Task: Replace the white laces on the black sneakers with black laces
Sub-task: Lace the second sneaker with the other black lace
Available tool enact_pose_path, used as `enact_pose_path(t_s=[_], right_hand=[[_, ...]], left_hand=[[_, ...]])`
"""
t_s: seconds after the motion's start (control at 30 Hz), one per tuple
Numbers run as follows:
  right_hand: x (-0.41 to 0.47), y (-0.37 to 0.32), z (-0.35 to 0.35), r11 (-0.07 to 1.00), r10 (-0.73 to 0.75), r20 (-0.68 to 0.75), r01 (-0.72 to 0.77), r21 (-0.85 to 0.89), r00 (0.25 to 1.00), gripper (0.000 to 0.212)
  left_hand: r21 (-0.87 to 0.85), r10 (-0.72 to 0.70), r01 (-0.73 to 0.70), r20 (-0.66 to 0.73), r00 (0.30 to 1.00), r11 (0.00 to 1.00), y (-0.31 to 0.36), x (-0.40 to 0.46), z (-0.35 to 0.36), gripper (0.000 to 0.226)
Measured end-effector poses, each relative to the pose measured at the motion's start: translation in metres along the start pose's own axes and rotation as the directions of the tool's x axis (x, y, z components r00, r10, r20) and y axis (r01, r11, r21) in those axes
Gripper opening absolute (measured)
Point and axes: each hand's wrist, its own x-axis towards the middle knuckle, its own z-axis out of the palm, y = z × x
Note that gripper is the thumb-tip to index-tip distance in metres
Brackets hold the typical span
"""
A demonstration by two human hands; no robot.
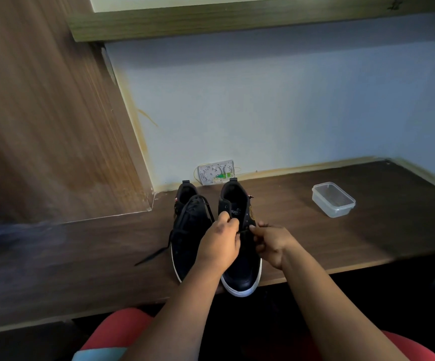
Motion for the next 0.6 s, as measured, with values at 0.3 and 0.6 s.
enact_pose_path(t_s=[0.3,0.6], right_hand=[[0.003,0.005,0.004,0.986,-0.14,-0.019,0.138,-0.093,0.99,0.025],[0.004,0.001,-0.002,0.491,-0.544,0.183,0.488,-0.721,0.819,0.049]], left_hand=[[-0.327,-0.118,0.16,0.144,0.983,0.931,-0.007,0.006,0.004,0.017],[-0.362,-0.172,0.188,0.077,0.982,0.913,-0.016,0.021,-0.013,0.029]])
